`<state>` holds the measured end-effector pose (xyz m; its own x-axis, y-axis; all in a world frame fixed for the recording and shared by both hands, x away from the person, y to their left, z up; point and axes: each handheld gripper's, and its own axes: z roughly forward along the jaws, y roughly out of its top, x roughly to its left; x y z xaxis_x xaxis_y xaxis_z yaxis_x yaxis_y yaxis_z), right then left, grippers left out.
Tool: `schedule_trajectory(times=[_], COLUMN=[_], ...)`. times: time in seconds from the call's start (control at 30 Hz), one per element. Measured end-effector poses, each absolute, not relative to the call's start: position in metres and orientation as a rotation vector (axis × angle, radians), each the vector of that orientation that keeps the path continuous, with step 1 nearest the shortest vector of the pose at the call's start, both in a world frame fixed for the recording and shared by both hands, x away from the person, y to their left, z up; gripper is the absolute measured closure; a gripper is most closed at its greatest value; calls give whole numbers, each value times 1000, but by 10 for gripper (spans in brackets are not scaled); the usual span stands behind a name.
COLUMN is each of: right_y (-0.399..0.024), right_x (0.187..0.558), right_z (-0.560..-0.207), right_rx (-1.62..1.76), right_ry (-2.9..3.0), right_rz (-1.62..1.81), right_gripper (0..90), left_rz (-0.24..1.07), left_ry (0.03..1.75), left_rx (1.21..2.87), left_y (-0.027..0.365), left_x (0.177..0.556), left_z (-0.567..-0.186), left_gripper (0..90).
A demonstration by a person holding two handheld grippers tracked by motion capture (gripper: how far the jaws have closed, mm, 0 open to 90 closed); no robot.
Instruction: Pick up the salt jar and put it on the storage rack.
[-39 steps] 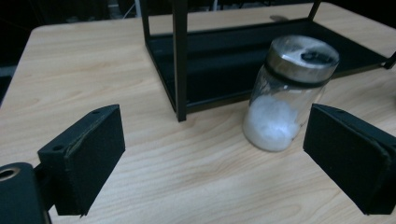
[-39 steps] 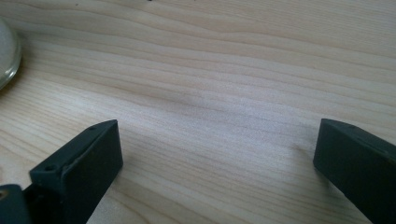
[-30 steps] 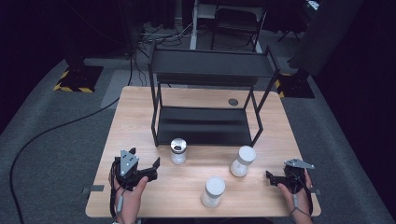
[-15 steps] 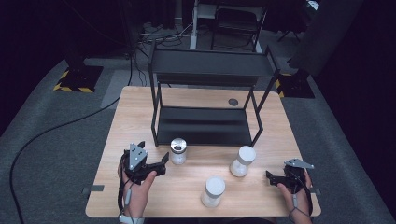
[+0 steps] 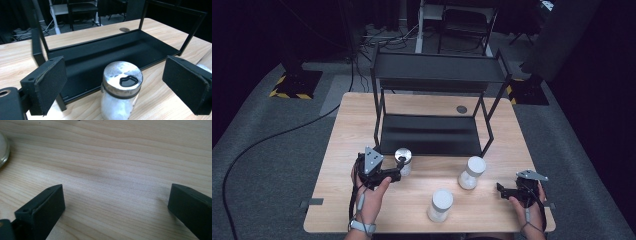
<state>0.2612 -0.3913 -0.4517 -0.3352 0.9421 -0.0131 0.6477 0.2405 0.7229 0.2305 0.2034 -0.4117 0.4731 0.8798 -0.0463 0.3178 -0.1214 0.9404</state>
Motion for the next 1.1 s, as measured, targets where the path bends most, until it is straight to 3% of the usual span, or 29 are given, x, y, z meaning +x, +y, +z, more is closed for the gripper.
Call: schedule_trajectory(times=[1.1], right_y=[-391], right_x=[261], right_z=[-452], right_rx=[1454], right_ry=[2066], right_rz=[872], right_gripper=[7], left_rz=[550], left_ry=[1108], left_rx=[1856], left_y=[180], left_x=[280], left_z=[-426], left_gripper=[58])
